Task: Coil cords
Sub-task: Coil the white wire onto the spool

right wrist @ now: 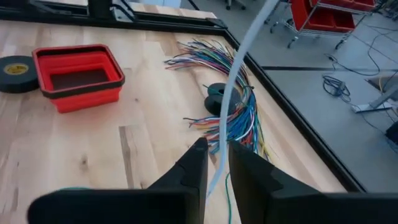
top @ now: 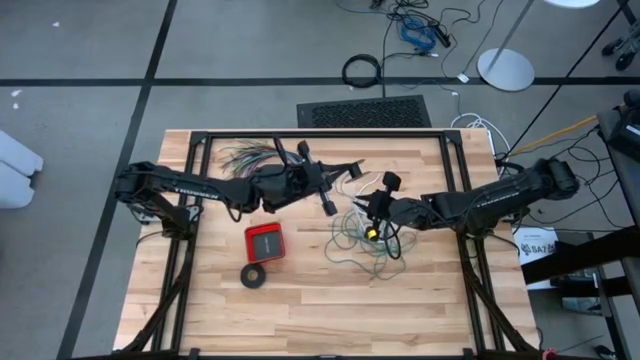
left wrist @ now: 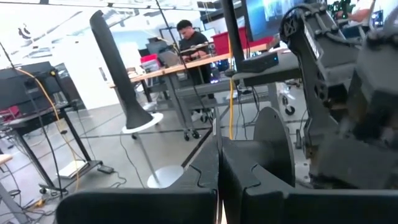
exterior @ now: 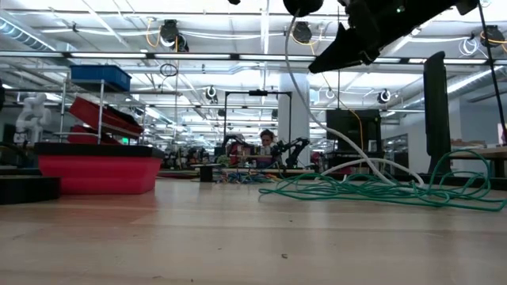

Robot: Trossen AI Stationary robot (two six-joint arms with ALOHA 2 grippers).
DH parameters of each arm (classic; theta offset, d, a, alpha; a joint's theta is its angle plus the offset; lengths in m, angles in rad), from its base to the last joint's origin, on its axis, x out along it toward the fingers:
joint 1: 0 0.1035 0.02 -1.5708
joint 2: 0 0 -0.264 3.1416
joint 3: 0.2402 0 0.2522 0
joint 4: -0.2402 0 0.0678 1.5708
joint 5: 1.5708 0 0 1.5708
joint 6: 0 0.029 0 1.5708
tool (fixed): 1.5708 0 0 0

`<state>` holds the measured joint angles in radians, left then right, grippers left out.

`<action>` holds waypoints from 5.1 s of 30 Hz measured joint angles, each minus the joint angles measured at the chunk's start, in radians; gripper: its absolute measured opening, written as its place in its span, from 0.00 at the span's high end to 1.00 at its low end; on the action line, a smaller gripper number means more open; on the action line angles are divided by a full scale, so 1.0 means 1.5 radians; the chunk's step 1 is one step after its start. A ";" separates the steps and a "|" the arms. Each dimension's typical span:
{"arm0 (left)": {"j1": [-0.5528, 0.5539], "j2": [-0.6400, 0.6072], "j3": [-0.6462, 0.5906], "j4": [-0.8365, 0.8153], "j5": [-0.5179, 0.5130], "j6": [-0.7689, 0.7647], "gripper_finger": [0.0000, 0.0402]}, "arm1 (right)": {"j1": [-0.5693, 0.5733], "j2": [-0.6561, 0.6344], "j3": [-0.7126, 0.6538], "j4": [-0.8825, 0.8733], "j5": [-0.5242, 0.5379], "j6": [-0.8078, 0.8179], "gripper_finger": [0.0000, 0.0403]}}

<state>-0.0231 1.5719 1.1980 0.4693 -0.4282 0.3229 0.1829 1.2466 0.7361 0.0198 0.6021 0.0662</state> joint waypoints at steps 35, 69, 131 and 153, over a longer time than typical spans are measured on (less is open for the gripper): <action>-0.006 0.000 0.000 0.006 0.018 -0.014 1.00 | -0.031 0.146 0.000 0.094 0.065 0.017 0.80; 0.039 0.007 -0.017 -0.116 -0.048 0.036 1.00 | 0.091 0.093 0.083 0.184 0.090 -0.110 1.00; 0.032 0.008 -0.018 -0.022 0.040 -0.035 1.00 | 0.020 0.088 0.071 -0.081 0.221 0.084 0.96; 0.046 0.009 -0.019 -0.001 0.043 -0.035 1.00 | 0.059 0.089 -0.009 -0.065 0.244 0.210 0.96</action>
<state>0.0467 1.5848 1.1698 0.4677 -0.3641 0.2699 0.2710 1.3796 0.7227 -0.0780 0.9676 0.3812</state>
